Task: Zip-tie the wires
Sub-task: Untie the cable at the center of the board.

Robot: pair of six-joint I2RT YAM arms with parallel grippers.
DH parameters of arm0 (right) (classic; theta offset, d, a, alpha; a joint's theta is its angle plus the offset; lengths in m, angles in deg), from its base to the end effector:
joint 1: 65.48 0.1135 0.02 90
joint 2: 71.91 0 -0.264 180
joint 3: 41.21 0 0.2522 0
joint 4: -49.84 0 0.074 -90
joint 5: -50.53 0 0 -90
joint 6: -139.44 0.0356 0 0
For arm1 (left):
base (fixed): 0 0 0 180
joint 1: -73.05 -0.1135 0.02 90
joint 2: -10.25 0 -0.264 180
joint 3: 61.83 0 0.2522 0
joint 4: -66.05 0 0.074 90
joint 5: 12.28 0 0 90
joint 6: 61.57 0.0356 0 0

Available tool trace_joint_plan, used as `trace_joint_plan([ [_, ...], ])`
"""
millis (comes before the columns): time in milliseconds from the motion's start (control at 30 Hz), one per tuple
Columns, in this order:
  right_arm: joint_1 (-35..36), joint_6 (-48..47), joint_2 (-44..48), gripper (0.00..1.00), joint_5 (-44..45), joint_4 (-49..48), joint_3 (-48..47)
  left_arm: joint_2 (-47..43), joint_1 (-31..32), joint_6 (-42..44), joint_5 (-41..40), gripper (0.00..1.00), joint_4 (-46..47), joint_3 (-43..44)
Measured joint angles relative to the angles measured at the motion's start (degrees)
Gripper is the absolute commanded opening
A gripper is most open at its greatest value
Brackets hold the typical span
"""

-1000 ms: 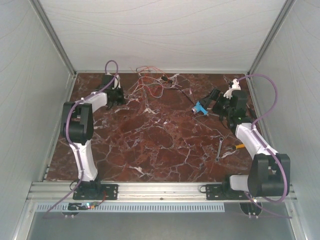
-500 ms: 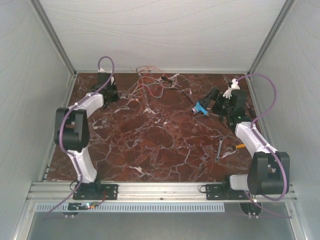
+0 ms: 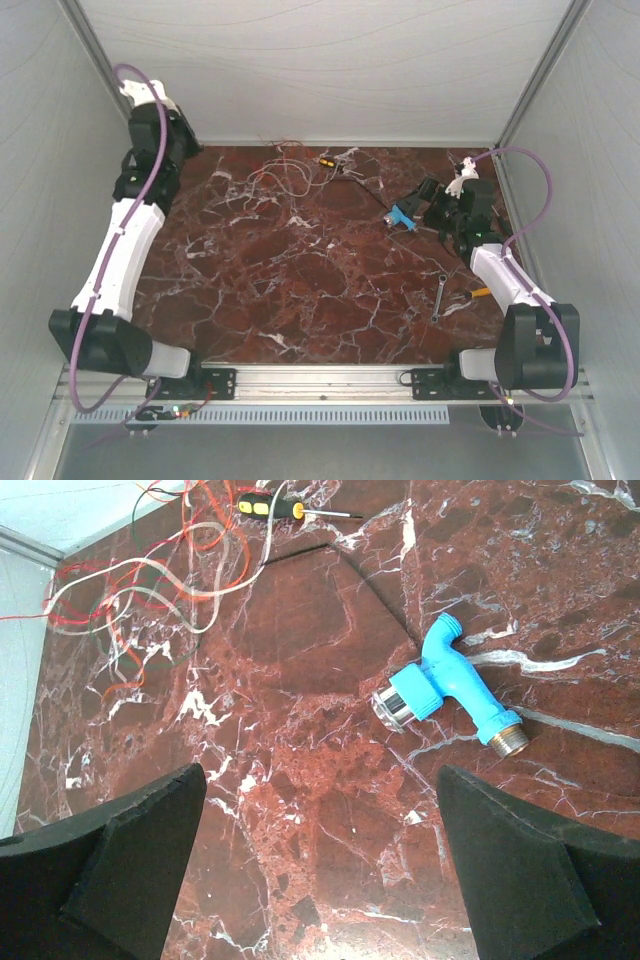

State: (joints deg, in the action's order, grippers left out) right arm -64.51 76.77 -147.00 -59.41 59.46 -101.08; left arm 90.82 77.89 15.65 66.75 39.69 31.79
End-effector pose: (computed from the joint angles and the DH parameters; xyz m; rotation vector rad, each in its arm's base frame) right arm 0.2927 0.0171 0.2573 0.2404 2.0245 0.6618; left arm 0.3279 -0.0210 0.4058 -0.2601 1.7801 -0.0471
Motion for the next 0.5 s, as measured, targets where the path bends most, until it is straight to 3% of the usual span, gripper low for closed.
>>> trace_joint_plan([
  [267, 0.4, 0.0, 0.8, 0.98, -0.8, -2.2, 0.8, -2.7, 0.0, -3.2, -0.1, 0.0, -1.4, 17.6],
  [500, 2.5, -0.8, 2.4, 0.98, -0.7, -5.0, 2.4, -1.2, 0.1, -7.9, 5.6, 0.0, 12.5, 28.1],
])
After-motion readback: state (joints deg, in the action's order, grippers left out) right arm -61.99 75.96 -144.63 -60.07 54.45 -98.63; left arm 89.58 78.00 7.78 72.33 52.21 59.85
